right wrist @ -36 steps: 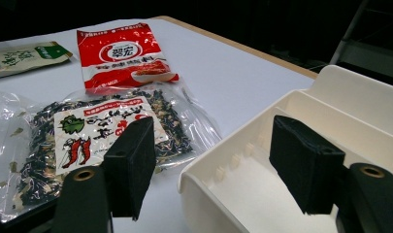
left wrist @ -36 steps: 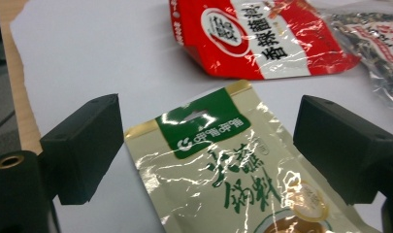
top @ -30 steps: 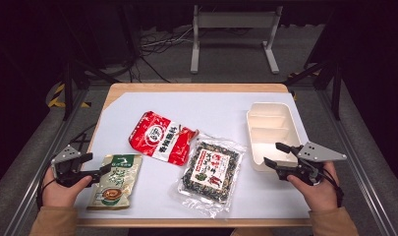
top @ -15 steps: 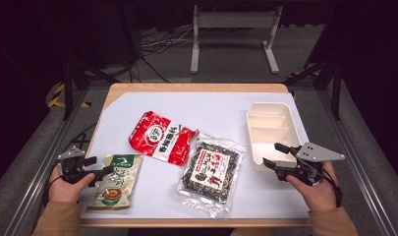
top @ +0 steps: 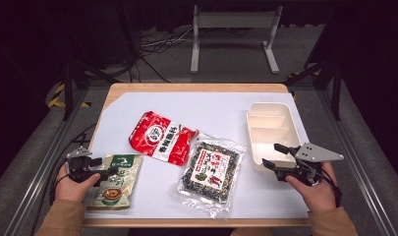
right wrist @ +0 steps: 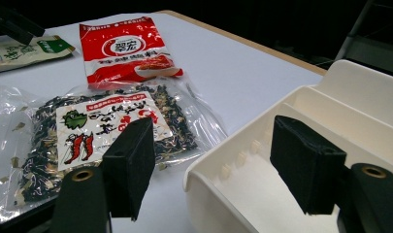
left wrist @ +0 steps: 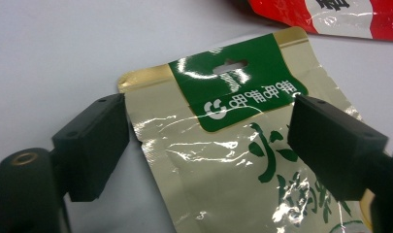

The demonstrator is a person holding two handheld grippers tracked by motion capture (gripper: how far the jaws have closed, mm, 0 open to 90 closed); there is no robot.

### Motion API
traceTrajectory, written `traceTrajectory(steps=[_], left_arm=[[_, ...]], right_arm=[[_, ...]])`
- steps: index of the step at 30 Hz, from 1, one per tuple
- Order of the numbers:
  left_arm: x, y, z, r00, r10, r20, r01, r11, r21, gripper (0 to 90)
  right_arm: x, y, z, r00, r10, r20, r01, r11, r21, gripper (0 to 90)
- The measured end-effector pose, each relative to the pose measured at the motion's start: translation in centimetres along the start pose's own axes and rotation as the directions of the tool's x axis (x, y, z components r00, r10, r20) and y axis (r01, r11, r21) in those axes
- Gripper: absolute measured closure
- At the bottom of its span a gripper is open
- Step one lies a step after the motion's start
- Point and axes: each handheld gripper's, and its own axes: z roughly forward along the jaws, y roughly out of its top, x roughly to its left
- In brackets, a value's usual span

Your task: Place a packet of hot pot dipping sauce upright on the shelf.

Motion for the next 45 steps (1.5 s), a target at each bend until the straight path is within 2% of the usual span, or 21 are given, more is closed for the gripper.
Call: traceTrajectory(steps=[2,9,12,15,16,18,23,26,29,30,33,35,37,39,40,41,43,45], left_arm=[[-0.4,0.0,0.1,0.9994,0.022,-0.026,-0.022,0.9997,0.01,16.9],[-1.3,-0.2,0.5,0.9943,0.038,-0.1,-0.037,0.9993,0.005,21.5],[-1.7,-0.2,0.5,0.9881,0.034,-0.15,-0.034,0.9994,0.003,28.2],[-1.9,-0.2,0.6,0.9847,0.043,-0.169,-0.041,0.9991,0.015,31.9],[-2.1,-0.1,0.7,0.9793,0.061,-0.193,-0.057,0.9981,0.023,32.4],[-2.3,-0.2,0.8,0.9773,0.062,-0.203,-0.058,0.998,0.023,34.4],[-2.3,-0.3,0.7,0.974,0.056,-0.219,-0.054,0.9984,0.015,40.7],[-2.5,-0.5,0.6,0.9712,0.064,-0.23,-0.064,0.9979,0.006,48.6],[-2.6,-0.6,0.5,0.9711,0.06,-0.231,-0.061,0.9981,0.001,56.2],[-2.5,-0.6,0.5,0.9711,0.051,-0.233,-0.054,0.9985,-0.006,56.2],[-2.5,-0.7,0.4,0.9703,0.059,-0.235,-0.062,0.998,-0.007,62.5],[-2.7,-0.7,0.4,0.9668,0.07,-0.246,-0.073,0.9973,-0.004,68.0],[-2.7,-0.7,0.4,0.968,0.074,-0.24,-0.078,0.997,-0.004,74.8],[-2.7,-0.8,0.3,0.9747,0.078,-0.21,-0.081,0.9966,-0.009,83.1],[-2.7,-0.8,0.4,0.9748,0.081,-0.208,-0.085,0.9963,-0.009,85.6],[-3.0,-0.8,0.4,0.9723,0.093,-0.214,-0.096,0.9953,-0.003,86.3],[-3.1,-0.6,0.4,0.9721,0.105,-0.21,-0.105,0.9944,0.01,88.0],[-3.1,-0.5,0.3,0.9752,0.098,-0.199,-0.098,0.9951,0.007,89.3]], right_arm=[[0.0,0.0,0.0,1.0,0.001,-0.001,-0.001,1.0,0.0,33.1],[0.1,0.0,0.1,1.0,-0.005,-0.002,0.005,1.0,0.007,33.1],[0.2,-0.1,0.2,0.9999,-0.009,-0.006,0.009,1.0,0.01,33.1],[0.2,-0.1,0.3,0.9999,-0.009,-0.008,0.009,1.0,0.009,33.1],[0.2,0.0,0.4,0.9999,-0.009,-0.01,0.009,1.0,0.008,33.1],[0.2,0.0,0.4,0.9999,-0.01,-0.011,0.01,1.0,0.007,33.1],[0.1,0.0,0.4,0.9999,-0.01,-0.011,0.01,1.0,0.006,33.1],[0.2,0.0,0.5,0.9999,-0.011,-0.012,0.011,1.0,0.007,33.1],[0.2,0.0,0.5,0.9998,-0.011,-0.014,0.012,1.0,0.007,33.1],[0.2,0.0,0.5,0.9998,-0.012,-0.014,0.012,1.0,0.007,33.1],[0.2,0.0,0.5,0.9998,-0.013,-0.013,0.013,1.0,0.005,33.1],[0.1,0.0,0.5,0.9998,-0.013,-0.012,0.013,1.0,0.005,33.1],[0.1,0.0,0.5,0.9998,-0.013,-0.014,0.013,1.0,0.005,33.1],[0.1,0.0,0.5,0.9998,-0.013,-0.013,0.013,1.0,0.006,33.1],[0.1,-0.1,0.5,0.9999,-0.01,-0.012,0.01,1.0,0.009,33.1],[0.1,-0.1,0.5,0.9999,-0.009,-0.012,0.01,1.0,0.009,33.1],[0.1,-0.1,0.5,0.9999,-0.01,-0.01,0.01,1.0,0.008,33.1],[0.0,-0.1,0.4,0.9999,-0.011,-0.01,0.011,1.0,0.005,33.1]])
